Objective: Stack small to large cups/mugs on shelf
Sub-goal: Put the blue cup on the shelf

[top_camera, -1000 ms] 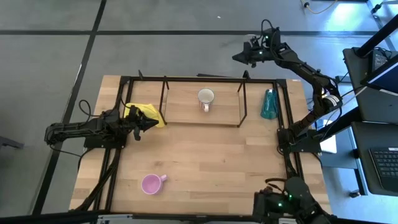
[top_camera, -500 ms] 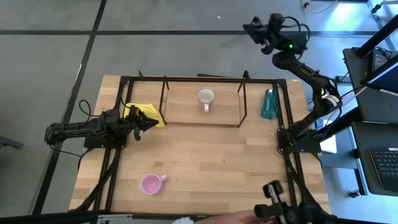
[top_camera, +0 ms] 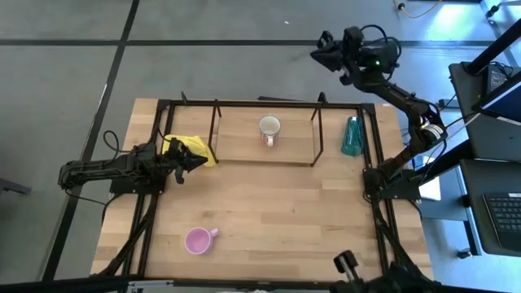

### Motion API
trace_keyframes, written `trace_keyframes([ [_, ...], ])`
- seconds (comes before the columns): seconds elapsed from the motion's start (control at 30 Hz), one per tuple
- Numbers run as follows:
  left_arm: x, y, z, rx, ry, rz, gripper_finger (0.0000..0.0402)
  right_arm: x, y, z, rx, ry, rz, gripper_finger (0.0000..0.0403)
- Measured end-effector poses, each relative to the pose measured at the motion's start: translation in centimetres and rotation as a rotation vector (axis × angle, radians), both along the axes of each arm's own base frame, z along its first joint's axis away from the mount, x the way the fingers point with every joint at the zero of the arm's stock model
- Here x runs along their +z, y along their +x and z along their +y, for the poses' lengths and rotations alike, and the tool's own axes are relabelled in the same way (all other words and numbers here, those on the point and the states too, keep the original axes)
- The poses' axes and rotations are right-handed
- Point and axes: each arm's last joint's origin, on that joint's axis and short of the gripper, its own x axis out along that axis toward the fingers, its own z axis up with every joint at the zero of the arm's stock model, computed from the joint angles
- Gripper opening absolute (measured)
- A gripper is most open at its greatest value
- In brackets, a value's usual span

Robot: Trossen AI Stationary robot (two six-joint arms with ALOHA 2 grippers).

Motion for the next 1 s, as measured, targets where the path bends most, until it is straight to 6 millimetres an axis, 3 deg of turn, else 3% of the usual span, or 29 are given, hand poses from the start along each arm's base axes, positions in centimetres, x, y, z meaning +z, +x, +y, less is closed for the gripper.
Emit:
trace_keyframes([
  [0.1, 0.0, 0.0, 0.0, 0.000, 0.000, 0.000, 0.0014, -0.5, 0.0, -1.1, -0.018, 0.256, 0.059, 0.0048],
  [0.2, 0.0, 0.0, 0.0, 0.000, 0.000, 0.000, 0.0014, -2.0, 0.3, -3.0, -0.161, 0.626, 0.078, 0.0048],
  [0.37, 0.0, 0.0, 0.0, 0.000, 0.000, 0.001, 0.0014, -5.6, 0.4, -5.1, -0.569, 1.071, 0.116, 0.0048],
  [0.5, 0.0, 0.0, 0.0, 0.000, 0.000, 0.000, 0.0014, -7.8, 0.4, -5.3, -0.991, 1.386, -0.026, 0.0048],
  [0.6, 0.0, 0.0, 0.0, 0.000, 0.000, 0.000, 0.0014, -8.7, 0.5, -5.1, -1.214, 1.405, -0.092, 0.0048],
  [0.7, 0.0, 0.0, 0.0, 0.000, 0.000, 0.000, 0.0014, -8.7, 0.9, -5.1, -1.371, 1.411, -0.319, 0.0048],
  [0.83, 0.0, 0.0, 0.0, 0.000, 0.000, 0.000, 0.0014, -8.4, 0.5, -5.4, -1.407, 1.471, -0.593, 0.0048],
  [1.0, 0.0, 0.0, 0.0, 0.000, 0.000, 0.000, 0.0014, -8.3, -0.5, -6.0, -1.440, 1.458, -0.621, 0.0048],
])
